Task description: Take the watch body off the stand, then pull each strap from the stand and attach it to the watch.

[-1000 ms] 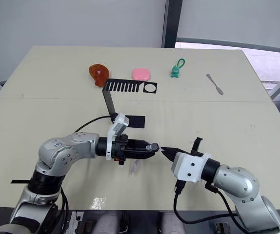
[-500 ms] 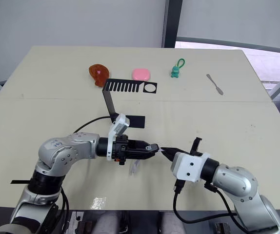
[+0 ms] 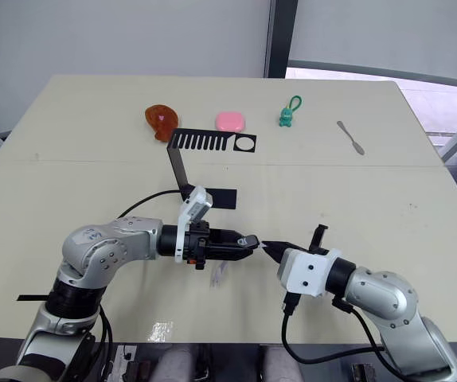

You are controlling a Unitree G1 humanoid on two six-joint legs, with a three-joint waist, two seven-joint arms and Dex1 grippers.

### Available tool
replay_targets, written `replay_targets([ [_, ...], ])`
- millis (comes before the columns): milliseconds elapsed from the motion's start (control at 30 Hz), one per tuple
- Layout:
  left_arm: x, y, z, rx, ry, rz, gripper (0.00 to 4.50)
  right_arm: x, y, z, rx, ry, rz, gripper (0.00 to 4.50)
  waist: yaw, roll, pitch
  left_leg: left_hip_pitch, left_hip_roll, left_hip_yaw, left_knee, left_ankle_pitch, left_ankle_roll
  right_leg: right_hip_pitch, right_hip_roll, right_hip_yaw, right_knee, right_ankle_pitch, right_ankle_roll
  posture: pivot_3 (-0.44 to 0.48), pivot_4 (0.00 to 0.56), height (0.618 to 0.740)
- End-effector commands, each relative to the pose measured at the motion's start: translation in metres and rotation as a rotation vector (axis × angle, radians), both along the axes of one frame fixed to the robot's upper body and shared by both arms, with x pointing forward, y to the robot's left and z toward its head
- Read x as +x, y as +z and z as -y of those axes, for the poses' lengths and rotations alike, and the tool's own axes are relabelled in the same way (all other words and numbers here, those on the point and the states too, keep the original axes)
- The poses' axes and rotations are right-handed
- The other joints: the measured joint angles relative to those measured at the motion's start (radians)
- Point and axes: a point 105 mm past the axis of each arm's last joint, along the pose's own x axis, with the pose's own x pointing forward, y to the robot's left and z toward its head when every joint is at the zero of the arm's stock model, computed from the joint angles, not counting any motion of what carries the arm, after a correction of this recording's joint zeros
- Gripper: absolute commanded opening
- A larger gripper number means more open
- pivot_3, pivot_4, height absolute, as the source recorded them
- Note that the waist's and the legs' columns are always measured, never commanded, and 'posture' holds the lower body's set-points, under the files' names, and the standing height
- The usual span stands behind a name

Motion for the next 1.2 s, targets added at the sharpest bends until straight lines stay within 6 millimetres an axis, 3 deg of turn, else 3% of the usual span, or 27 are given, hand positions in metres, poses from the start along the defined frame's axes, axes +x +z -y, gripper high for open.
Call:
replay_targets([
  [33, -0.0096, 0.0108, 0.0084, -0.035, -0.06, 0.033, 1.6, -0.0061, 0.0073, -0.0098, 0.017, 0.051, 0.04, 0.05, 0.0, 0.0, 0.0, 0.0, 0.0, 0.0, 0.0, 0.0, 0.0, 0.0, 0.0, 0.0, 0.0, 0.0, 0.0, 0.0, 0.15, 0.74],
  [1133, -0.0058, 0.0104, 0.0071, -0.022, -0.039, 0.053, 1.6, -0.0117, 0.0031, -0.0087, 0.032, 0.069, -0.003, 0.05, 0.001, 0.0, 0.0, 0.0, 0.0, 0.0, 0.0, 0.0, 0.0, 0.0, 0.0, 0.0, 0.0, 0.0, 0.0, 0.0, 0.15, 0.74],
  [1200, -0.0051, 0.0103, 0.0048, -0.02, -0.038, 0.058, 1.6, -0.0131, -0.0001, -0.0031, 0.038, 0.052, -0.039, 0.65, 0.001, 0.0, 0.0, 0.0, 0.0, 0.0, 0.0, 0.0, 0.0, 0.0, 0.0, 0.0, 0.0, 0.0, 0.0, 0.0, 0.15, 0.74],
])
